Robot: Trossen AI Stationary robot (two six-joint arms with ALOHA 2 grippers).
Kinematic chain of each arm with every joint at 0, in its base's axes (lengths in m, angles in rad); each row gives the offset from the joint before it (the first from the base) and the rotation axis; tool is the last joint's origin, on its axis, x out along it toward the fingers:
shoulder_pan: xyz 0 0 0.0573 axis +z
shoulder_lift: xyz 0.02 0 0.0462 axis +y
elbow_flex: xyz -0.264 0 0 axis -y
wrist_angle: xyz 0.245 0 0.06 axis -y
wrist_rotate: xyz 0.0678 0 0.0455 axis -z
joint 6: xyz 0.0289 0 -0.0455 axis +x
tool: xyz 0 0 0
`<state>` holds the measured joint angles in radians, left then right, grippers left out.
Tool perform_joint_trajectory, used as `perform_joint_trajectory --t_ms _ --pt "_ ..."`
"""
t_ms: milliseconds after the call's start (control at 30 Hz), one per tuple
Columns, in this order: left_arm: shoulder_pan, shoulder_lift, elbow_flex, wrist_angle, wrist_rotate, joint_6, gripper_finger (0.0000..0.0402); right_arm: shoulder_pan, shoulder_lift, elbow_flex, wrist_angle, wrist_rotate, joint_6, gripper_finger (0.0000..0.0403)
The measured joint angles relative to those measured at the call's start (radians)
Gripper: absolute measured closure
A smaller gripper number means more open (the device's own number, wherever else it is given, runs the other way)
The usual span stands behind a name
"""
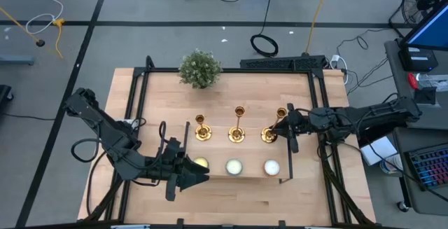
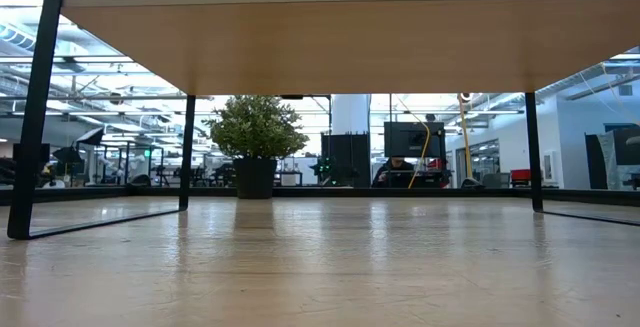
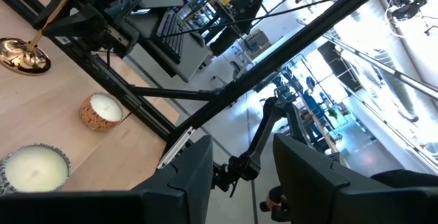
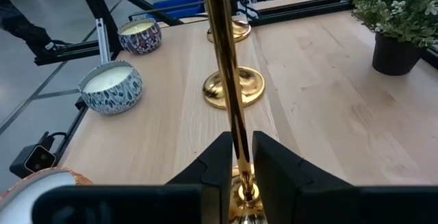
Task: Pick & Place candle stick holders
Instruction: Put the candle holder on the shelf aligned with the other candle holder
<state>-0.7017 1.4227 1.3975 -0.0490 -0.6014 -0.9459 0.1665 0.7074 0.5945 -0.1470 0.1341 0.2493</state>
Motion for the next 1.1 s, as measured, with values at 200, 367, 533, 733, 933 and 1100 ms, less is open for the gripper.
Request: perform_joint_trajectory --t_ms 200,367,533,733,933,1100 --pt "0.0 0.0 0.0 0.0 0.0 0.0 0.0241 0.0 -0.014 0.0 -0.044 0.0 0.002 0.0346" --pt "0.0 0.0 0.0 0.0 0.001 0.0 0.0241 0.0 -0.052 0.0 -0.061 0.001 0.001 0.0346" --pt "0.006 0.0 0.0 0.0 0.002 0.005 0.0241 0.0 -0.082 0.0 -0.064 0.024 0.0 0.0346" --pt "0.008 0.0 0.0 0.0 0.008 0.005 0.0241 0.0 -0.089 0.0 -0.065 0.021 0.009 0.0346" --pt "0.008 0.0 0.0 0.0 0.009 0.006 0.0241 0.0 -0.089 0.0 -0.067 0.02 0.011 0.0346" --pt "0.008 0.0 0.0 0.0 0.009 0.008 0.0241 0.0 -0.089 0.0 -0.066 0.0 0.012 0.0346"
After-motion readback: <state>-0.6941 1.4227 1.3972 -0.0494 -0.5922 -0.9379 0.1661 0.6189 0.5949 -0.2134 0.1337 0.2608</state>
